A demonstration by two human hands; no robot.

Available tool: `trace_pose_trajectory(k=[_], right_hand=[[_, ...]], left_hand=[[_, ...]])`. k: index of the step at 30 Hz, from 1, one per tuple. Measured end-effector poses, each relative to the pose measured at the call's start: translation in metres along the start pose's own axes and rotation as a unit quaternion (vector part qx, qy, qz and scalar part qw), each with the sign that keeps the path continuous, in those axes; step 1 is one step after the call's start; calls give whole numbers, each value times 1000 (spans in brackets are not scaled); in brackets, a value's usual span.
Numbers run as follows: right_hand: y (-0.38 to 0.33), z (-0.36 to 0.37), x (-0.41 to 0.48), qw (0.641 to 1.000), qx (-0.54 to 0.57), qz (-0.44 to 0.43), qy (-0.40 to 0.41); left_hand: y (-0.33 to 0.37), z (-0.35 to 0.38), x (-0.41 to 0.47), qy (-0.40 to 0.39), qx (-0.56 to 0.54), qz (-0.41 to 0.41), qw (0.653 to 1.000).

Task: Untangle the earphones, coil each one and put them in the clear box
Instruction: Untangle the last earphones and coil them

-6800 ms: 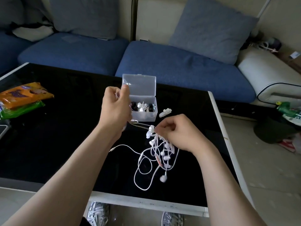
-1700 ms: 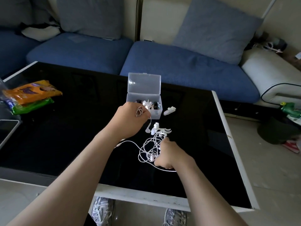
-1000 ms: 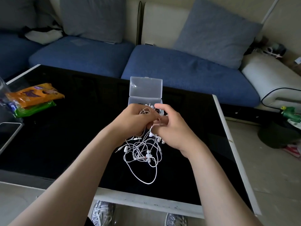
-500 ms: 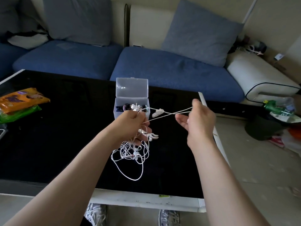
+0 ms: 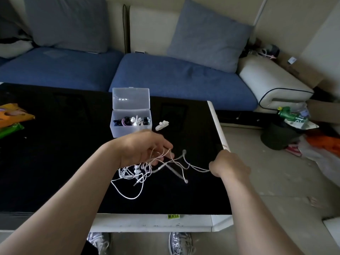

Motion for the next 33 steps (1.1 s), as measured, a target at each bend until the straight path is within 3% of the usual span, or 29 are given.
trace_pose_trajectory(k=[3, 5, 9, 13, 15, 19, 23, 28, 33], right_hand=[[-8, 0, -4, 998, -9, -57, 1], [-21, -3, -6, 983, 71, -166, 11], [-55, -13, -30, 875, 351, -333, -33], [-82, -6, -52, 754, 522, -357, -176], [-85, -4, -59, 758, 504, -362, -199], [-76, -3, -49, 842, 386, -350, -141], [-68, -9, -47, 853, 379, -346, -98], [-59, -21, -48, 830, 454, -323, -27], [-55, -34, -58, 725, 634, -266, -33]], left_hand=[[2, 1, 8, 14, 26, 43, 999], [2, 3, 12, 28, 46, 63, 997], [7, 9, 15, 63, 53, 116, 990], [18, 13, 12, 95, 96, 197, 971], [21, 10, 8, 132, 162, 228, 951], [24, 4, -7, 221, 279, 271, 894], [26, -5, -20, 317, 319, 294, 844], [14, -19, -22, 354, 344, 233, 838], [9, -16, -27, 325, 321, 198, 867]])
Point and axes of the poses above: each hand's wrist, its own x-axis towards the middle knuckle, its own z-axis out of the palm, y = z × x, the point moved 5 cm from there along x, towards the middle knuckle, and after that the axes turned 7 degrees about -y, right-handed, at the moved point
